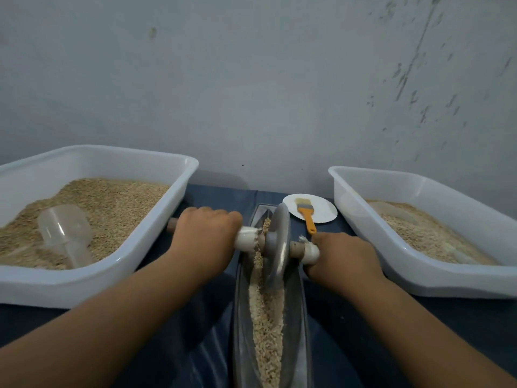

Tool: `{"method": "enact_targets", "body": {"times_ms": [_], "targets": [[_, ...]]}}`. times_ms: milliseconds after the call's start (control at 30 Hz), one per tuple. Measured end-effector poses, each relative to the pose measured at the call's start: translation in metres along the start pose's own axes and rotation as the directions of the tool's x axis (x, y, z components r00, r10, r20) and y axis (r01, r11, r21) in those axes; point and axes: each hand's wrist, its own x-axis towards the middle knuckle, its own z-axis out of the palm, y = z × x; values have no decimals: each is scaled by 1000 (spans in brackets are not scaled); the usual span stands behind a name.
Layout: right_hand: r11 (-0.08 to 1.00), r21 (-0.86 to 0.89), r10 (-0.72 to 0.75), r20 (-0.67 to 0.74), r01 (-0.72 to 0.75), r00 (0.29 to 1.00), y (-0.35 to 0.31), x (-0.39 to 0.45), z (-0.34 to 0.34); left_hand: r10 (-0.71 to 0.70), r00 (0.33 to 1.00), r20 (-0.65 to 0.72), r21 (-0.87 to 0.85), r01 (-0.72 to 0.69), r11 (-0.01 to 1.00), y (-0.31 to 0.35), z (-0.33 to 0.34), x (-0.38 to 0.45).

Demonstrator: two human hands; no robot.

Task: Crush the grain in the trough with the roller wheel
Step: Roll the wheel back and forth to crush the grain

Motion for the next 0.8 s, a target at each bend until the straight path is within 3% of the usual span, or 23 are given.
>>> {"method": "enact_targets", "body": {"times_ms": [100,200,367,533,667,800], "targets": [[994,-72,-92,-114,85,989,6,-10,7,30,998,-50,-60,-33,998,-4,8,-14],[992,-87,-98,-71,91,993,2,0,-4,-47,999,-4,-36,47,998,-6,15,-8],[999,1,-45,10,45,999,0,9,-6,-40,999,-1,8,40,999,-2,7,8],[994,-14,-107,-53,106,993,13,-8,6,77,993,-88,0,-77,997,-3,12,-5],[999,-48,-10,-5,10,1000,0,12,0,2,1000,-17,30,-1,1000,-5,10,11],[999,-47,-6,13,7,1000,-1,17,-6,-43,996,74,-8,44,999,-7,11,11]]}}
